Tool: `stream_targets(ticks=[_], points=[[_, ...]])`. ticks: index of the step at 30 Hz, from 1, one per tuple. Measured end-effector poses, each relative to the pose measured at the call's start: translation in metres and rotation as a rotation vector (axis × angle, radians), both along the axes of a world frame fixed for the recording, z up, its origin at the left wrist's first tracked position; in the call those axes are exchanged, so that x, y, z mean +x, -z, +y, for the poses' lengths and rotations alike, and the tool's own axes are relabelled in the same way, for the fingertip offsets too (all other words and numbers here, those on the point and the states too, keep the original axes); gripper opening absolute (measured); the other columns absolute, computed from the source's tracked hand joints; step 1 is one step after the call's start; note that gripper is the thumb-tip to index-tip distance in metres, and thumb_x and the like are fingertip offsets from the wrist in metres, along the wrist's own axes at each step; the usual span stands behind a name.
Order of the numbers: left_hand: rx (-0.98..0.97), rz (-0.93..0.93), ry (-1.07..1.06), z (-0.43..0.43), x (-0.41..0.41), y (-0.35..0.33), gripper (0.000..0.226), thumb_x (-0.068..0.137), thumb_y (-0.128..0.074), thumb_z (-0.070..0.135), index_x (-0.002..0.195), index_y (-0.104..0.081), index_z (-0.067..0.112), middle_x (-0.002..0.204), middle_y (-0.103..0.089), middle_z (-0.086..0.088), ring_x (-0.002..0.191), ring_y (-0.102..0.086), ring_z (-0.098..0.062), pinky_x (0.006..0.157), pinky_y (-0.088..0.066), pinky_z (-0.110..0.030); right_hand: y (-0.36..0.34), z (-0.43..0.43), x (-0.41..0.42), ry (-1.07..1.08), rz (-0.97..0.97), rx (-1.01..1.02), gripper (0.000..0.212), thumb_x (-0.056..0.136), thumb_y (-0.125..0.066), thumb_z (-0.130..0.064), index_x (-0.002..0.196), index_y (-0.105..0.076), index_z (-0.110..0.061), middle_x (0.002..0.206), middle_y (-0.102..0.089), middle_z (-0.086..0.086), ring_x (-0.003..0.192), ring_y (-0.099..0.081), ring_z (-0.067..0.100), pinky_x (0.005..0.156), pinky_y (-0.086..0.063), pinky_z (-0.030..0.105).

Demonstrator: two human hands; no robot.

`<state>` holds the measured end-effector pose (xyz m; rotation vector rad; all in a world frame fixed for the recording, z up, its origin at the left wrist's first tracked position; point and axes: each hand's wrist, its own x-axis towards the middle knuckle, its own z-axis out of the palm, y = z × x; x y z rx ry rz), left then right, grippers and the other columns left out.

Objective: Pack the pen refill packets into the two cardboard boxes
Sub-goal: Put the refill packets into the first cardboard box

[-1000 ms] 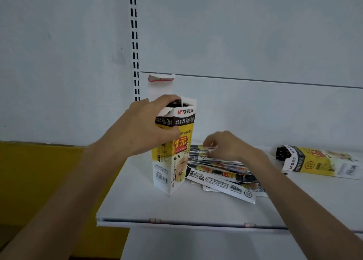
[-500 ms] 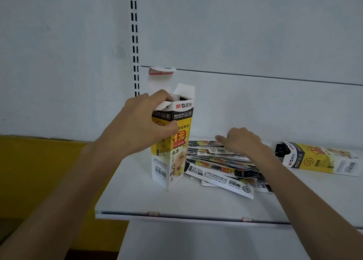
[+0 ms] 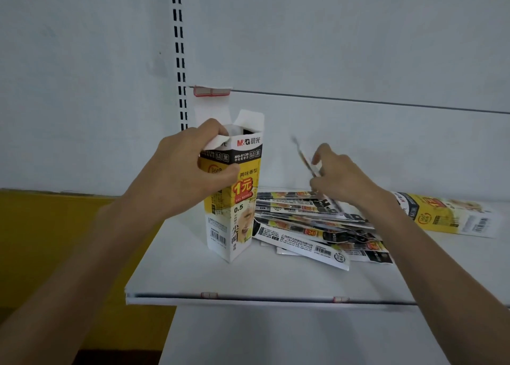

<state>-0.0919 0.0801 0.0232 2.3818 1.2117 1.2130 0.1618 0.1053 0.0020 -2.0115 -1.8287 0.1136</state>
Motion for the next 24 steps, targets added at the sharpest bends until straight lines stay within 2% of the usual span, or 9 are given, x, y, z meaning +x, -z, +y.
stream_targets(ticks=[3,5,7,9,11,14,17,21,24], points=[[-0.01,-0.01,0.008,-0.002,-0.001,0.002,0.027,0.078,-0.064,0.032,0.095,-0.044,0.036,0.082,-0.05,0.024,0.073,-0.053,0.003,0.045,-0.039,-0.006,0.011,0.005,-0.003,-0.075,-0.01,-0.063,0.046,0.086,-0.054,-0.008,0.127,-0.034,-0.014,0.1,-0.059,0.013,0.069,-0.058,0.022,0.06,-0.05,0.033],[-0.017,-0.02,0.013,-0.003,-0.002,0.002,0.026,0.078,-0.064,0.032,0.095,-0.045,0.035,0.084,-0.051,0.023,0.074,-0.053,0.002,0.047,-0.04,-0.004,0.02,0.007,-0.006,-0.115,-0.092,-0.195,0.041,0.089,-0.055,-0.021,0.127,-0.043,-0.014,0.097,-0.058,0.007,0.071,-0.055,0.018,0.064,-0.046,0.029],[-0.024,-0.024,0.016,-0.003,-0.002,0.002,0.025,0.078,-0.063,0.032,0.095,-0.045,0.034,0.085,-0.054,0.02,0.076,-0.054,0.0,0.049,-0.042,-0.007,0.027,0.008,-0.009,-0.124,-0.176,-0.307,0.042,0.087,-0.059,-0.033,0.123,-0.053,-0.012,0.104,-0.061,0.008,0.08,-0.052,0.019,0.07,-0.041,0.027],[-0.028,-0.031,0.015,-0.004,-0.001,0.005,0.025,0.078,-0.061,0.033,0.096,-0.044,0.033,0.091,-0.058,0.011,0.081,-0.056,-0.007,0.058,-0.047,-0.016,0.03,0.011,-0.01,-0.096,-0.155,-0.28,0.036,0.085,-0.061,-0.032,0.115,-0.061,-0.012,0.105,-0.065,0.009,0.082,-0.053,0.02,0.071,-0.041,0.027],[-0.015,-0.007,-0.011,-0.004,0.001,0.008,0.026,0.079,-0.056,0.037,0.098,-0.038,0.035,0.101,-0.057,0.003,0.087,-0.056,-0.013,0.066,-0.051,-0.03,0.027,0.013,-0.009,-0.099,-0.116,-0.221,0.026,0.085,-0.06,-0.026,0.105,-0.065,-0.011,0.085,-0.067,0.005,0.071,-0.058,0.016,0.067,-0.043,0.027],[0.004,0.038,-0.041,-0.004,0.003,0.012,0.029,0.082,-0.052,0.039,0.099,-0.029,0.04,0.106,-0.054,0.002,0.089,-0.055,-0.014,0.064,-0.049,-0.027,0.017,0.013,-0.009,-0.118,0.044,-0.162,0.011,0.087,-0.057,-0.019,0.085,-0.064,-0.011,0.066,-0.067,0.001,0.043,-0.055,0.007,0.055,-0.044,0.023],[0.003,0.04,-0.043,-0.003,0.002,0.012,0.03,0.082,-0.052,0.039,0.1,-0.029,0.039,0.107,-0.054,0.001,0.089,-0.055,-0.015,0.067,-0.05,-0.03,0.006,0.012,-0.01,-0.109,0.231,-0.053,0.024,0.089,-0.055,-0.027,0.077,-0.067,-0.01,0.067,-0.061,0.005,0.049,-0.048,0.015,0.049,-0.036,0.023],[0.006,0.063,-0.056,-0.001,0.003,0.011,0.029,0.083,-0.051,0.039,0.101,-0.03,0.036,0.106,-0.055,0.001,0.088,-0.055,-0.015,0.068,-0.05,-0.033,-0.009,0.002,-0.02,-0.138,0.558,-0.016,0.05,0.09,-0.04,-0.054,0.072,-0.062,-0.013,0.054,-0.053,-0.01,0.055,-0.037,0.014,0.05,-0.029,0.023],[0.011,0.077,-0.062,0.0,0.004,0.011,0.029,0.083,-0.051,0.04,0.101,-0.029,0.035,0.105,-0.054,0.001,0.087,-0.054,-0.015,0.065,-0.049,-0.029,-0.018,-0.005,-0.029,-0.231,0.582,-0.021,0.061,0.083,-0.037,-0.071,0.089,-0.068,-0.019,0.089,-0.064,-0.002,0.077,-0.054,0.024,0.066,-0.043,0.028]])
